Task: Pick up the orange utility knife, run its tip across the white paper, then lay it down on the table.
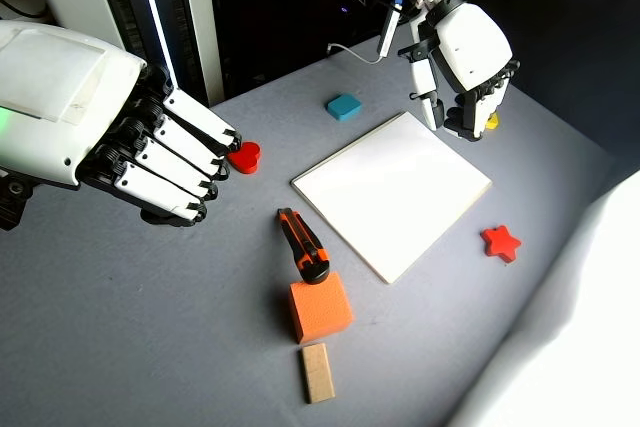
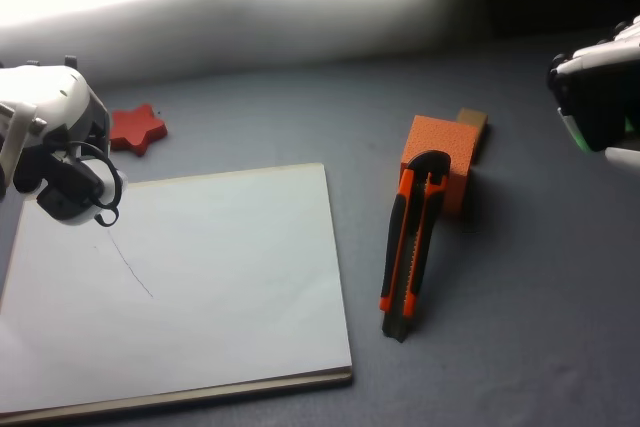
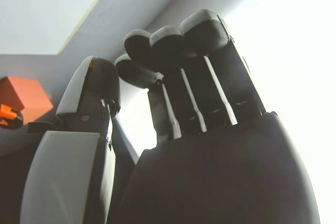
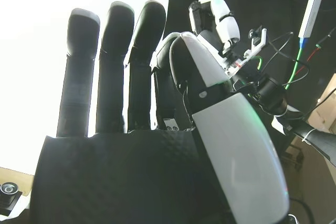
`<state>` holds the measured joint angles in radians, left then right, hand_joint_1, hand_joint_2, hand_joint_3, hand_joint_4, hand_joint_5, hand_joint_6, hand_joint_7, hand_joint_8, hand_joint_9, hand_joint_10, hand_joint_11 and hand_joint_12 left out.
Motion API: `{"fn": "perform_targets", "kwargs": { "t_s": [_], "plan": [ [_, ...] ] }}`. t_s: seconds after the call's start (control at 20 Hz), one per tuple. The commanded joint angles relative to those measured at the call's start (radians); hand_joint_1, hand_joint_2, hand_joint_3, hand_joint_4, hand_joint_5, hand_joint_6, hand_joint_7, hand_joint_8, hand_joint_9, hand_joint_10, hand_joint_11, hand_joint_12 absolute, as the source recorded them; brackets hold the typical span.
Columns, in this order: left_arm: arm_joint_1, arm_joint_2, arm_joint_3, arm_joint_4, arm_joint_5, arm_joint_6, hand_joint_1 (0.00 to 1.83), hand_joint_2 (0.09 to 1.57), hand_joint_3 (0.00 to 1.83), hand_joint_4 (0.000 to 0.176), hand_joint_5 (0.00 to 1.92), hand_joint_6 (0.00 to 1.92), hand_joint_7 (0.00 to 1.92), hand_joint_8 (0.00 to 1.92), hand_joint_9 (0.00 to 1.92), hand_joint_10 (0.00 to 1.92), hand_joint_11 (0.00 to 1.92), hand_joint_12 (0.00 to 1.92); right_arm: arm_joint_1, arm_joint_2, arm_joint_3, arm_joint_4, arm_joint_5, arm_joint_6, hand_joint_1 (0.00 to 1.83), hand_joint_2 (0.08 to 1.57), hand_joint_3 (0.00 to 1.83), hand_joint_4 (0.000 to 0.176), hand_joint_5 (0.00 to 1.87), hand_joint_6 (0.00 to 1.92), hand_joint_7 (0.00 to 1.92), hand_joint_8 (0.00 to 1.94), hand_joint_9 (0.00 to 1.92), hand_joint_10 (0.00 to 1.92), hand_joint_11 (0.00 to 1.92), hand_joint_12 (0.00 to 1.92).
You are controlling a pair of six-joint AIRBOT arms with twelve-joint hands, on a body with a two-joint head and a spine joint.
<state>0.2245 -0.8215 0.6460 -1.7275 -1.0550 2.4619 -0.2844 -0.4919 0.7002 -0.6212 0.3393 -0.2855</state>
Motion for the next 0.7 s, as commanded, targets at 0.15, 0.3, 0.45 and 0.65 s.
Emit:
{"fn": "perform_targets", "kwargs": {
  "t_s": [0.15, 0.3, 0.45, 0.65],
  "plan": [
    [-0.003, 0.013, 0.003, 0.075, -0.034, 0.0, 0.25, 1.21, 0.0, 0.096, 0.0, 0.0, 0.05, 0.0, 0.08, 0.02, 0.0, 0.46, 0.007, 0.008, -0.001, 0.023, 0.094, 0.001, 0.11, 1.15, 0.09, 0.0, 0.0, 0.04, 0.02, 0.0, 0.01, 0.0, 0.0, 0.0],
    [-0.003, 0.013, 0.002, 0.075, -0.034, 0.0, 0.24, 1.21, 0.0, 0.081, 0.0, 0.0, 0.09, 0.0, 0.08, 0.01, 0.0, 0.52, 0.007, 0.008, -0.001, 0.02, 0.094, 0.001, 0.17, 1.16, 0.05, 0.0, 0.01, 0.01, 0.02, 0.0, 0.01, 0.01, 0.0, 0.0],
    [-0.003, 0.014, 0.001, 0.073, -0.037, 0.0, 0.28, 1.2, 0.0, 0.084, 0.01, 0.0, 0.07, 0.0, 0.08, 0.0, 0.0, 0.43, 0.006, 0.008, 0.0, -0.094, 0.145, 0.001, 0.19, 1.14, 0.03, 0.0, 0.0, 0.0, 0.03, 0.0, 0.02, 0.01, 0.0, 0.0],
    [-0.006, 0.02, -0.002, 0.071, -0.044, 0.0, 0.24, 1.18, 0.0, 0.078, 0.0, 0.0, 0.03, 0.0, 0.01, 0.0, 0.0, 0.26, 0.01, 0.003, 0.013, -0.21, 0.184, -0.052, 0.3, 1.09, 0.0, 0.0, 0.0, 0.0, 0.0, 0.0, 0.0, 0.0, 0.0, 0.0]
  ]
}}
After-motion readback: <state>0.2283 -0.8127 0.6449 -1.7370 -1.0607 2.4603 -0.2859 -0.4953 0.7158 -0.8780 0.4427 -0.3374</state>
